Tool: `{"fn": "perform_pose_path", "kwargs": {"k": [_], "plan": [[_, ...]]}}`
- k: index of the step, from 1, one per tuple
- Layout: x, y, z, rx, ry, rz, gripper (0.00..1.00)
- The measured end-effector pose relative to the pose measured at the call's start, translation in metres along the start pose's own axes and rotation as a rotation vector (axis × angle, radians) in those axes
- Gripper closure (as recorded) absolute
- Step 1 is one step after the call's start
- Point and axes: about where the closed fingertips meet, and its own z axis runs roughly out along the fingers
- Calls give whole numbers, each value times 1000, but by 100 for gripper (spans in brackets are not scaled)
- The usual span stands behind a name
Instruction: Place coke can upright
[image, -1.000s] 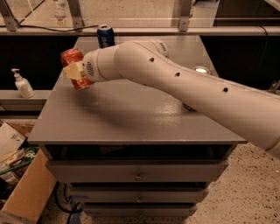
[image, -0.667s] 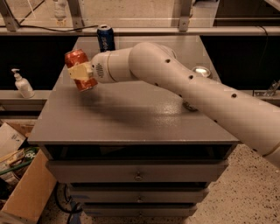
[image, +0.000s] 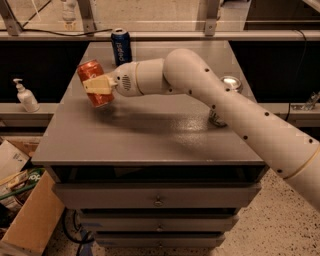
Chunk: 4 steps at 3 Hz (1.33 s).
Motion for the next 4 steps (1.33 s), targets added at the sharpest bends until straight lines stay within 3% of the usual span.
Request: {"fn": "perform_pose_path", "kwargs": {"k": [1, 2, 4], "plan": [[-2, -3, 8, 69, -21, -31, 100], [-7, -5, 15, 134, 3, -58, 100], [-10, -23, 11, 203, 72, -166, 100]]}}
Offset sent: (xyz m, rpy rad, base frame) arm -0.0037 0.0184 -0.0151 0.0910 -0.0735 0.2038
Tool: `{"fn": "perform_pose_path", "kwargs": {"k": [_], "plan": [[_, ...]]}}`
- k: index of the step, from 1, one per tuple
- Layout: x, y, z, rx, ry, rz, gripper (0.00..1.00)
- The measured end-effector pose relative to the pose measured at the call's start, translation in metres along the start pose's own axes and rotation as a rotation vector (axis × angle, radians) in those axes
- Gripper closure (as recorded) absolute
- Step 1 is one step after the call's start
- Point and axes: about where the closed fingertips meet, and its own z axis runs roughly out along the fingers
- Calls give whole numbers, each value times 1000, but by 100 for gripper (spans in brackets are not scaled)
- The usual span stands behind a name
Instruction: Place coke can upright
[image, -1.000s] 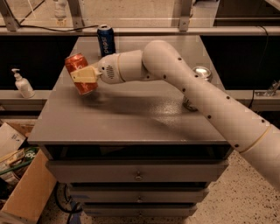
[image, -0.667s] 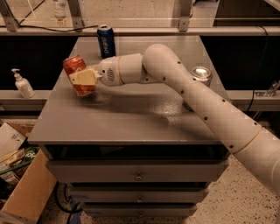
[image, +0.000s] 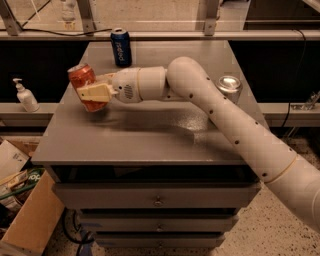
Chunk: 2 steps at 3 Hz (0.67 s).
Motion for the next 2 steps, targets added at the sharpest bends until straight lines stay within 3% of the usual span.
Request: {"fn": "perform_pose_path", "kwargs": {"k": [2], "plan": [[6, -29, -2, 32, 25, -136, 100]]}}
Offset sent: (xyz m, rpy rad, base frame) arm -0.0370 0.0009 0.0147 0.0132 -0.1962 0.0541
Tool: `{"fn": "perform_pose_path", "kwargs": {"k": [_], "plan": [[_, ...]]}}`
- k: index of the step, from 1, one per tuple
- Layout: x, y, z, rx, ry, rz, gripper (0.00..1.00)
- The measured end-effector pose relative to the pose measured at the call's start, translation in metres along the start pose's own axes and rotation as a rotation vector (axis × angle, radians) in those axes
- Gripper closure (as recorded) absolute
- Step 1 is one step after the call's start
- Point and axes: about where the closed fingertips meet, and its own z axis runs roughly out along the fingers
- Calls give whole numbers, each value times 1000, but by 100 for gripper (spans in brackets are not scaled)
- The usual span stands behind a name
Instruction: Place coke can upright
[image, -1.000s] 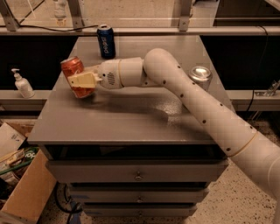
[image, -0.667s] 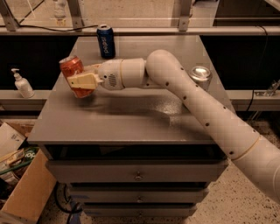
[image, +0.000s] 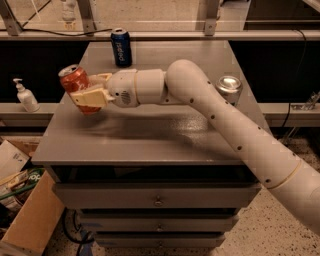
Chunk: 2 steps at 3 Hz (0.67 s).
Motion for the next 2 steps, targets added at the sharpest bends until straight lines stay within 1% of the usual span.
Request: {"fn": "perform_pose_path", "kwargs": {"k": [1, 2], "plan": [[0, 0, 0, 1, 0, 0, 100], [-2, -3, 1, 20, 10, -29, 100]]}}
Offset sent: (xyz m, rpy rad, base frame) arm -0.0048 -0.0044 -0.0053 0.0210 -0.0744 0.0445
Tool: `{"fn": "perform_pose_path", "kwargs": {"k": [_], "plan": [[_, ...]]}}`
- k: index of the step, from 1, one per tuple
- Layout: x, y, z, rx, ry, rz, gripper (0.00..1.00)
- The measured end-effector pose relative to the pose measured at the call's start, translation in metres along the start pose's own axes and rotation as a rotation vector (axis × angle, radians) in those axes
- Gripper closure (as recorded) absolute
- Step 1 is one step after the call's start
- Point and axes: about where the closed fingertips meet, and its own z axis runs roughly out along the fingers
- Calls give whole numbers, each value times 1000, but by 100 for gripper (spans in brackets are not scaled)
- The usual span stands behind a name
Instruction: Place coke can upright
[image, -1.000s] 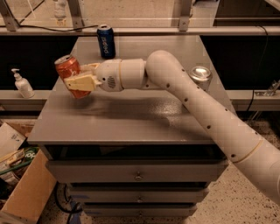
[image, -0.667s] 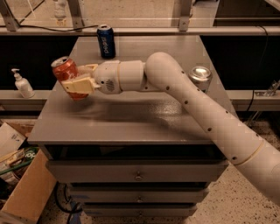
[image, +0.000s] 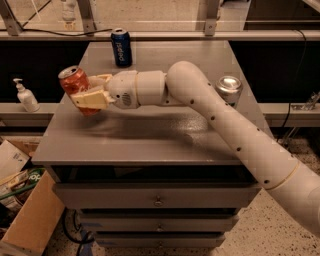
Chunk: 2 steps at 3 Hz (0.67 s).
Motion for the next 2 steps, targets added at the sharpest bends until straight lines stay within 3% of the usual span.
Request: {"fn": "perform_pose_path", "kwargs": {"k": [2], "plan": [[-8, -11, 11, 53, 30, -44, 100]]}}
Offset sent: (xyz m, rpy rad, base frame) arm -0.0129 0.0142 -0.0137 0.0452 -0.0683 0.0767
